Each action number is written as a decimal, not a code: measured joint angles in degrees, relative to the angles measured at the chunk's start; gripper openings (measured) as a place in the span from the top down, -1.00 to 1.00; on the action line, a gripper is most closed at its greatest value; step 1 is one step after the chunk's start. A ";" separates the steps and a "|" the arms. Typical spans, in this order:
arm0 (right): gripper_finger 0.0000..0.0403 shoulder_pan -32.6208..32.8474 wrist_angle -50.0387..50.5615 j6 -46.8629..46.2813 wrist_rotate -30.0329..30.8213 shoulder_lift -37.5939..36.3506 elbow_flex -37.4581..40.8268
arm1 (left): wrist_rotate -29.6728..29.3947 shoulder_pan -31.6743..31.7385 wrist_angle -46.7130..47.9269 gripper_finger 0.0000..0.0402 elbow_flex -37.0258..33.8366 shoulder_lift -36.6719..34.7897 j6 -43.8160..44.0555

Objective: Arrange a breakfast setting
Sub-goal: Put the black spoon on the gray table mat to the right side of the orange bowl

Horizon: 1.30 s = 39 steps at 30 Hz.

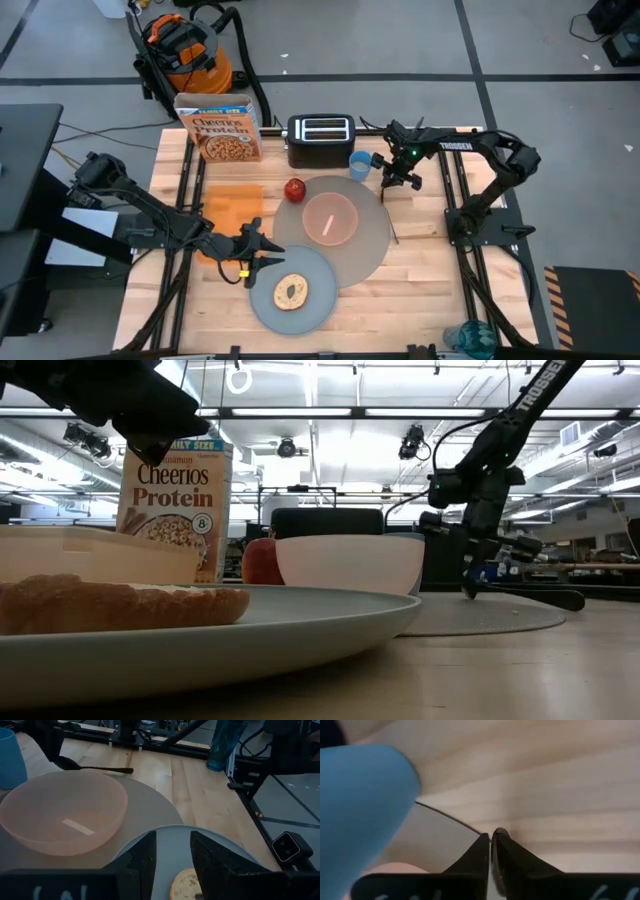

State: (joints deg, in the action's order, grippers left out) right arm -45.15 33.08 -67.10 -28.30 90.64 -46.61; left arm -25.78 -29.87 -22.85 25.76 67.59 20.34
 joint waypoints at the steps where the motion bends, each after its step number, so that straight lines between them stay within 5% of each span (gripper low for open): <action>1: 0.72 0.00 -0.09 0.33 0.41 -0.33 0.00 | 0.00 0.00 0.00 0.36 0.00 0.00 0.00; 12: 0.41 3.97 2.06 11.59 8.24 -9.59 0.00 | 0.00 0.00 0.50 0.36 0.00 0.00 0.54; 20: 0.44 26.68 11.32 10.97 33.72 -16.06 0.00 | 0.00 0.00 0.35 0.36 0.00 -0.02 1.03; 27: 0.45 38.88 10.72 0.67 38.74 -10.95 0.00 | 0.00 0.17 0.00 0.36 0.00 -0.02 1.05; 39: 0.46 36.91 7.76 -1.92 35.69 0.17 0.00 | 0.00 0.13 0.00 0.36 0.00 -0.02 1.14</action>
State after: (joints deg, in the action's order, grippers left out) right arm -8.24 40.84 -69.01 7.39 90.82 -46.61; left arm -25.78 -29.74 -22.85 25.76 67.57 21.47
